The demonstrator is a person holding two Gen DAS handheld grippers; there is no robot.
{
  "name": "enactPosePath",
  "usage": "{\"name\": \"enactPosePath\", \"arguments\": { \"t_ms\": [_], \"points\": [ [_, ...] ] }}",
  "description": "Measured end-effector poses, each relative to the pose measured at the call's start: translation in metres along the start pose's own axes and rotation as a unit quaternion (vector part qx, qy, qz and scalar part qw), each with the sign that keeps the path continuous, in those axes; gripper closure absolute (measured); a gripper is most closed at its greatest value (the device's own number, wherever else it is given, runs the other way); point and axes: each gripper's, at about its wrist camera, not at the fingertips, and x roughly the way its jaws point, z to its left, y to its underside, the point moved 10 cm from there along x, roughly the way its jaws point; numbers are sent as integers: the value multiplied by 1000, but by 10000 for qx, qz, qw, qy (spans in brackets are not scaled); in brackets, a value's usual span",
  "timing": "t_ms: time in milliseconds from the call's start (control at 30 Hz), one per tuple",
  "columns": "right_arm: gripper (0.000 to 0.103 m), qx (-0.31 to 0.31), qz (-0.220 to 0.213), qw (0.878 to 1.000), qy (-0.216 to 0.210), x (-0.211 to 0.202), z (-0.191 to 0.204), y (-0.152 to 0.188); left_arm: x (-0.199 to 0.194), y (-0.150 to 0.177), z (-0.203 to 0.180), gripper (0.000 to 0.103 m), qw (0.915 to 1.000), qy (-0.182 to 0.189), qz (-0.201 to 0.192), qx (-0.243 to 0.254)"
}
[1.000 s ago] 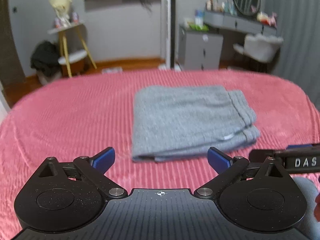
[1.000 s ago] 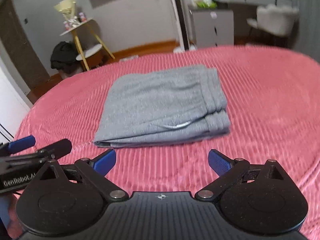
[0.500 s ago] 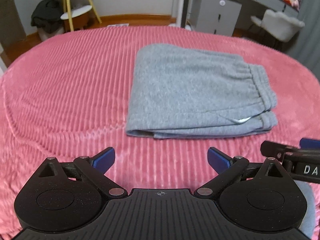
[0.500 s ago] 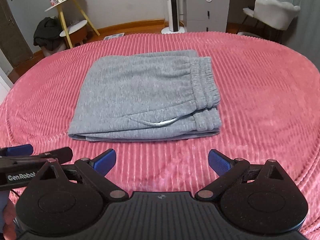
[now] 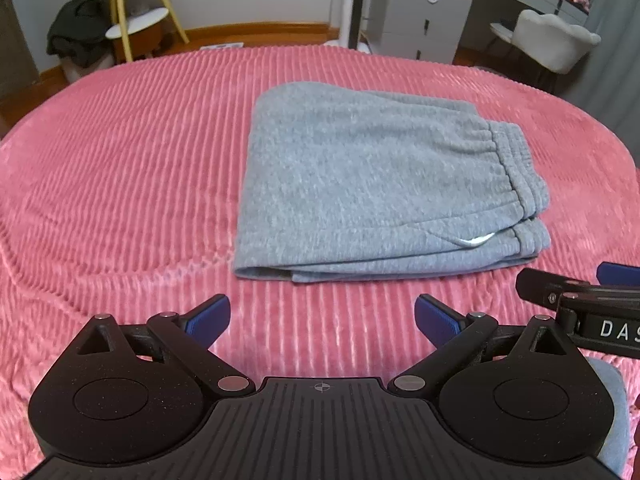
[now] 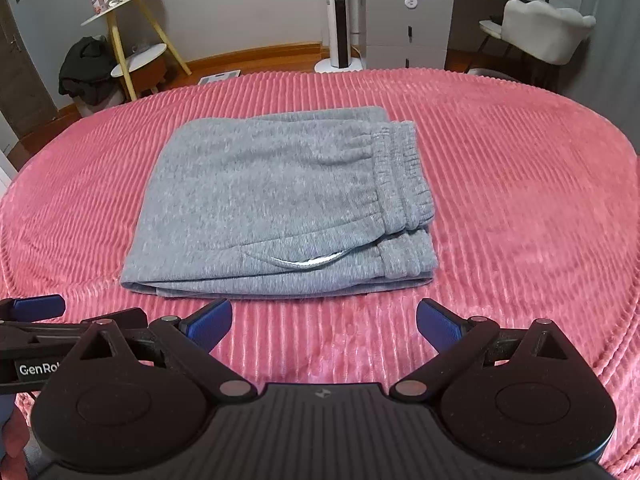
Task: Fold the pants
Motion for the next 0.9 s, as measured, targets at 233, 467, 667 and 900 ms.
{"name": "enactPosePath", "arguments": {
  "t_ms": [233,467,667,900],
  "points": [
    [4,17,-73,10000,-30,-3,1,-3,-2,1,0,2,10000,29,-11,0],
    [4,26,-71,10000,-26,-3,1,-3,-4,0,2,2,10000,-4,-59,-26],
    [4,66,-56,9999,-76,-4,1,-1,-7,0,5,2,9999,-64,-82,-69],
    [4,84,-58,9999,-90,-5,-1,-1,-10,-1,5,2,9999,-74,-116,-90]
  ]
}}
